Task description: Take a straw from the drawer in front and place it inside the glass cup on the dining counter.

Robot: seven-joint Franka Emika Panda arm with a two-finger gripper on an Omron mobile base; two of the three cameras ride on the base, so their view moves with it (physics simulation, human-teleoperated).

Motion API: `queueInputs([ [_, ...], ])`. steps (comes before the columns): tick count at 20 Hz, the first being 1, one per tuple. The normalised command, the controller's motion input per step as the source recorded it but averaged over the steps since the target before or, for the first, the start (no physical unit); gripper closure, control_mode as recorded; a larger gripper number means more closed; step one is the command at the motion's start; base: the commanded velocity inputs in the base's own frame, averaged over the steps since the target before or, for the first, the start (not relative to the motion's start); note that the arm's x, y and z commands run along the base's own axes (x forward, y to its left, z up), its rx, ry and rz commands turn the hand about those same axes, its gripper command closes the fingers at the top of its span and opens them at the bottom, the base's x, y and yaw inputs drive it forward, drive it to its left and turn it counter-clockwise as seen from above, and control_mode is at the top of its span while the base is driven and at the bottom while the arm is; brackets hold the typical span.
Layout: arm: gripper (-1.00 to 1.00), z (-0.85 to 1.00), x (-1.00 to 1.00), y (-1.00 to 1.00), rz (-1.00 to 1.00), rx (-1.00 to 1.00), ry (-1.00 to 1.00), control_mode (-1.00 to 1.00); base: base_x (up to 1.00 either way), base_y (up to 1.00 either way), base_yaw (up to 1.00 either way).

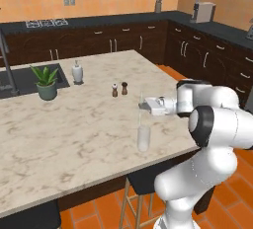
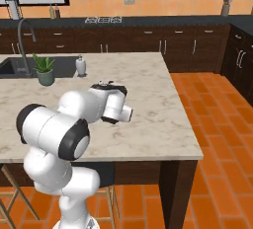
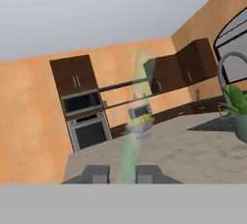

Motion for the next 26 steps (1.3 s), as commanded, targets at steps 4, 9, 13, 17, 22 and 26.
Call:
queueInputs([
  [4, 1.0, -0.07, 0.35, 0.0, 0.05, -0.02, -0.09, -1.0, 0.0, 0.0, 0.0],
  [9, 1.0, 0.08, 0.26, 0.1, 0.03, 0.0, -0.06, -1.0, 0.0, 0.0, 0.0],
  [13, 1.0, 0.16, -0.22, 0.22, 0.0, 0.0, -0.06, -1.0, 0.0, 0.0, 0.0],
  [17, 1.0, 0.11, -0.14, 0.08, 0.0, 0.0, -0.08, -1.0, 0.0, 0.0, 0.0],
  [22, 1.0, 0.41, -0.14, 0.0, 0.0, 0.0, -0.13, -1.0, 0.0, 0.0, 0.0],
  [26, 1.0, 0.24, -0.48, -0.01, 0.0, -0.05, -0.14, -1.0, 0.0, 0.0, 0.0],
])
